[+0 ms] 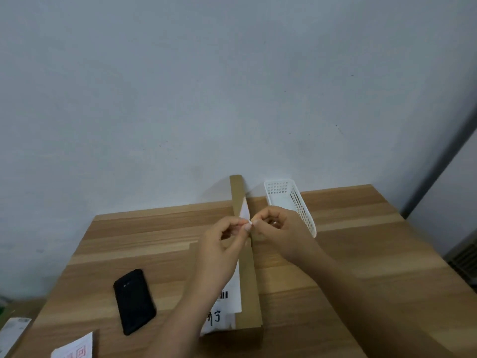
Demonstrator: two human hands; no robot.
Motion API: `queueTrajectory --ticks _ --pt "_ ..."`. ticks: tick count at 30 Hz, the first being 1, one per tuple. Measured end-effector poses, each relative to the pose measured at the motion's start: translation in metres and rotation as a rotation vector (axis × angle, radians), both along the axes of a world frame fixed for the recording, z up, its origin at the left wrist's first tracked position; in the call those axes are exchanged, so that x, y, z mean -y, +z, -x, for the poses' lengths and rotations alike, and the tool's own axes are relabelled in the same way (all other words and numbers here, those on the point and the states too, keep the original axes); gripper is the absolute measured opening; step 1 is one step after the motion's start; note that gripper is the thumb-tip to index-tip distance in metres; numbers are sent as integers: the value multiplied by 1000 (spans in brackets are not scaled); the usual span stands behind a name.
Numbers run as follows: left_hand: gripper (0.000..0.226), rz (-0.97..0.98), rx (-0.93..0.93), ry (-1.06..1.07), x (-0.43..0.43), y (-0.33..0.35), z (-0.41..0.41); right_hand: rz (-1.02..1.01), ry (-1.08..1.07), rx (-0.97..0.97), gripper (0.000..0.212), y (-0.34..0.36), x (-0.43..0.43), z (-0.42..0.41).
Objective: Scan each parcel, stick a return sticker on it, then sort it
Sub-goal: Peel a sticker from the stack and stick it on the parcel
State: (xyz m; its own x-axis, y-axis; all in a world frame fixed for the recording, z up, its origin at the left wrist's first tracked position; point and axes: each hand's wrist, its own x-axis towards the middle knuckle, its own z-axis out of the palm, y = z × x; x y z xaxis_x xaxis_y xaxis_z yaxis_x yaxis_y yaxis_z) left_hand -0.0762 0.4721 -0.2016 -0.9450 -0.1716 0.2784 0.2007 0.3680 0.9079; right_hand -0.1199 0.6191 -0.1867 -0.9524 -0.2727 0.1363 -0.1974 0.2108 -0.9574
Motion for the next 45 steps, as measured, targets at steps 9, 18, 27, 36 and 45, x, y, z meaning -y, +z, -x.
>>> queueTrajectory --ticks 9,18,27,36,45 --pt "10 30 66 -152 29 -4 9 -137 -99 19 9 -10 15 -7" --pt "8 46 166 -211 46 -3 8 -218 -174 -59 10 -12 29 -23" --pt "20 33 184 -188 49 -3 8 -387 -206 -224 6 -14 36 -28" --pt "11 -72 132 0 33 -17 34 -311 -207 -152 18 -22 16 4" --pt "11 -100 219 235 -8 -45 74 -189 -146 56 12 -63 -56 78"
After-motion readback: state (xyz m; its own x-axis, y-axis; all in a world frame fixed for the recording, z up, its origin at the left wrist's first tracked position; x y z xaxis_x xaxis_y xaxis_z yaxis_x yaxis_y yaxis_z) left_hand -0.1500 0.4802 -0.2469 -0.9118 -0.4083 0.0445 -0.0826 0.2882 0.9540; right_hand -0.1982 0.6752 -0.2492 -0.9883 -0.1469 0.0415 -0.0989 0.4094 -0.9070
